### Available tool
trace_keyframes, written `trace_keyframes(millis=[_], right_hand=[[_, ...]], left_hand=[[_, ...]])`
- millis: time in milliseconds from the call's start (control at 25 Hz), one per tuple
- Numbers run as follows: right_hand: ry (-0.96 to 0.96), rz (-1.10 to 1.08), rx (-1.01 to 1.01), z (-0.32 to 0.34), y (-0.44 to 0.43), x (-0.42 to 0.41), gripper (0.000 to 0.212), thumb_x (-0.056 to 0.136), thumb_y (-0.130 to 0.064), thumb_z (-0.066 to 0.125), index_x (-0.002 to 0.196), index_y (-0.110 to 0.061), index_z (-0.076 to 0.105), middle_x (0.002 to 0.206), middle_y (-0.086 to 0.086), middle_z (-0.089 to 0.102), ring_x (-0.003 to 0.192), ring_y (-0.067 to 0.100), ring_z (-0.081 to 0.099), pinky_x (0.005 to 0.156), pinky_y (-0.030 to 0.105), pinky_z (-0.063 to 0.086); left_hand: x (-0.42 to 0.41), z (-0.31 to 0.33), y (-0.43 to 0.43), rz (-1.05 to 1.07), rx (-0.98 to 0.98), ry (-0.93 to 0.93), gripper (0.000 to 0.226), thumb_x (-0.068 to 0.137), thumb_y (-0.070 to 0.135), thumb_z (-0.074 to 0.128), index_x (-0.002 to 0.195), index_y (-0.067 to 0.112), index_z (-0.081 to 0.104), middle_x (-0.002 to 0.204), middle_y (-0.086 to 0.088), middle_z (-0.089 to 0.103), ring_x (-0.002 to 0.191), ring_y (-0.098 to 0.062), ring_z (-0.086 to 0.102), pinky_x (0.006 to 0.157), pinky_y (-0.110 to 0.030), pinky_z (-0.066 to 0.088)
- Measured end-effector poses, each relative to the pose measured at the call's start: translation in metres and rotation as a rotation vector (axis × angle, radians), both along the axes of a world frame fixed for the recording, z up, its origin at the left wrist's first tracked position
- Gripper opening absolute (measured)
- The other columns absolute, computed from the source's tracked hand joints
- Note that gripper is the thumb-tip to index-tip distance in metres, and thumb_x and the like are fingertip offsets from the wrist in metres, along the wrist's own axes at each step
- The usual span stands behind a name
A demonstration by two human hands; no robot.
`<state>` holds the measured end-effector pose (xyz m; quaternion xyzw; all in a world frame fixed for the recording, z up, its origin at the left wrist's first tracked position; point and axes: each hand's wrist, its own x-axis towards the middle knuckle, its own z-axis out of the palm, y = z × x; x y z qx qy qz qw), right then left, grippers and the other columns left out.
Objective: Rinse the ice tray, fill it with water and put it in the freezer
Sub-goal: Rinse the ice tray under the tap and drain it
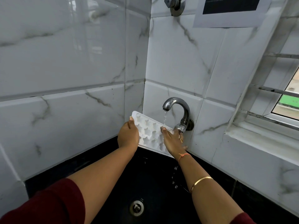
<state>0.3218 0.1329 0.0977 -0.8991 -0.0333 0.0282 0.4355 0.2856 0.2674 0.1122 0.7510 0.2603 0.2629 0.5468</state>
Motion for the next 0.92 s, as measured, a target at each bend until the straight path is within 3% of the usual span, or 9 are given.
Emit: trace_keyframes(millis=[400,600,720,840,920], right_hand=[[0.022,0.023,-0.05,-0.006,-0.002,0.006,0.048,0.097,-0.052,0.019,0.129,-0.038,0.052,0.16,-0.002,-0.002,0.146,0.02,-0.014,0.11,0.059,-0.014],[0.019,0.049,-0.052,-0.008,-0.003,0.005,0.048,0.096,-0.056,0.017,0.132,-0.044,0.047,0.16,-0.002,-0.005,0.146,0.021,-0.016,0.11,0.06,-0.014],[0.009,0.036,0.039,-0.013,-0.007,0.012,0.045,0.097,-0.053,0.019,0.118,-0.044,0.059,0.16,-0.002,0.004,0.147,0.023,-0.007,0.113,0.058,-0.011],[-0.012,-0.032,0.218,-0.018,-0.009,0.021,0.043,0.096,-0.051,0.022,0.091,-0.046,0.064,0.155,0.002,0.026,0.144,0.025,0.014,0.116,0.056,0.004],[0.02,-0.089,0.178,-0.024,-0.008,0.024,0.044,0.096,-0.052,0.021,0.102,-0.042,0.063,0.154,0.004,0.027,0.144,0.025,0.015,0.116,0.054,0.008]], left_hand=[[-0.003,0.0,0.003,0.003,0.02,-0.003,0.055,0.099,0.042,0.022,0.104,0.004,0.061,0.11,-0.017,0.064,0.105,-0.035,0.057,0.083,-0.035,0.04],[-0.002,0.0,0.002,0.005,0.024,-0.009,0.057,0.099,0.043,0.023,0.1,0.001,0.061,0.106,-0.019,0.065,0.101,-0.036,0.058,0.078,-0.033,0.039],[-0.003,-0.001,0.005,0.013,0.019,-0.011,0.057,0.099,0.043,0.023,0.1,0.0,0.061,0.105,-0.02,0.065,0.1,-0.036,0.059,0.077,-0.034,0.039],[-0.005,-0.001,0.006,0.03,0.009,-0.016,0.057,0.099,0.043,0.022,0.1,0.002,0.062,0.104,-0.019,0.065,0.101,-0.037,0.059,0.081,-0.036,0.042],[-0.005,0.001,0.008,0.033,0.012,-0.023,0.056,0.099,0.043,0.022,0.099,0.003,0.062,0.103,-0.018,0.066,0.1,-0.036,0.059,0.079,-0.035,0.04]])
